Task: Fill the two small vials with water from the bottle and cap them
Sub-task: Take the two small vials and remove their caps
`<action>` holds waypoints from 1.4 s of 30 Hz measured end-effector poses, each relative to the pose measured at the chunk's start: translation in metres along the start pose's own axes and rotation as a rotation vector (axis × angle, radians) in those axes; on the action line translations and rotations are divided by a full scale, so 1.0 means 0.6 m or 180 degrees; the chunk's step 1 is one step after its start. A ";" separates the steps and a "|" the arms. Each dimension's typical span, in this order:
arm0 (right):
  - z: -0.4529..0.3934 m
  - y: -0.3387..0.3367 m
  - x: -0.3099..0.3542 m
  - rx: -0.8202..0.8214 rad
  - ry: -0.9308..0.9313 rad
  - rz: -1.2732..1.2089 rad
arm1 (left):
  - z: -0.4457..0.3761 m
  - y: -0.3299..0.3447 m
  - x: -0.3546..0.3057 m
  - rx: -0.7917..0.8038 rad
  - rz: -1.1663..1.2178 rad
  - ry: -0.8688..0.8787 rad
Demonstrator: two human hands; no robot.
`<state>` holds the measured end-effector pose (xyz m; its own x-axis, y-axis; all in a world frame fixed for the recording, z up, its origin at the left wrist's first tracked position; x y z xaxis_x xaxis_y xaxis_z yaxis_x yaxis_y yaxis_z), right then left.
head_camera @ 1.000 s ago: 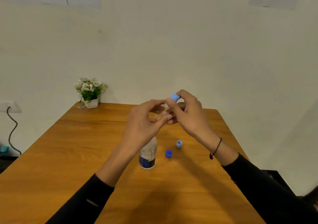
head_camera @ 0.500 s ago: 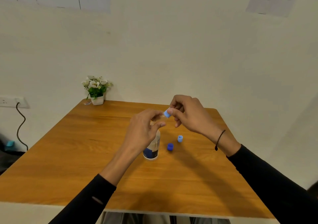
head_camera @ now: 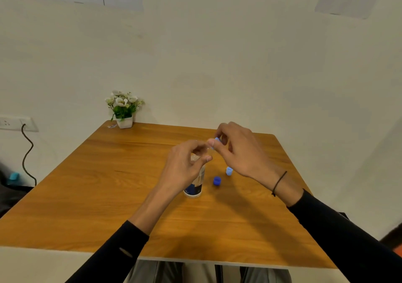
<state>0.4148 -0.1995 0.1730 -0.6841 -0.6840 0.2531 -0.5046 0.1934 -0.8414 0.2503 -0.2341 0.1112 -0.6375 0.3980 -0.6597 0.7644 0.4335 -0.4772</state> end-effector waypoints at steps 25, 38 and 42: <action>-0.012 0.014 -0.032 0.0337 -0.0278 -0.0114 | 0.007 0.012 0.018 0.0125 -0.0065 -0.0037; -0.011 -0.002 -0.025 0.0445 -0.0425 -0.0360 | 0.002 0.014 0.012 0.0137 -0.0055 -0.0077; -0.009 -0.020 -0.032 0.0276 -0.0376 -0.0869 | 0.003 0.012 0.016 0.0185 -0.0010 -0.0116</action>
<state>0.4310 -0.1850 0.1806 -0.4608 -0.7805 0.4225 -0.6112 -0.0661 -0.7887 0.2501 -0.2288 0.1002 -0.6367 0.3666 -0.6783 0.7674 0.3867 -0.5114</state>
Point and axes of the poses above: each hand's wrist, its own z-axis away from the middle knuckle, its own y-axis out of the palm, x = y × z, the point moved 4 cm from there along -z, towards the middle knuckle
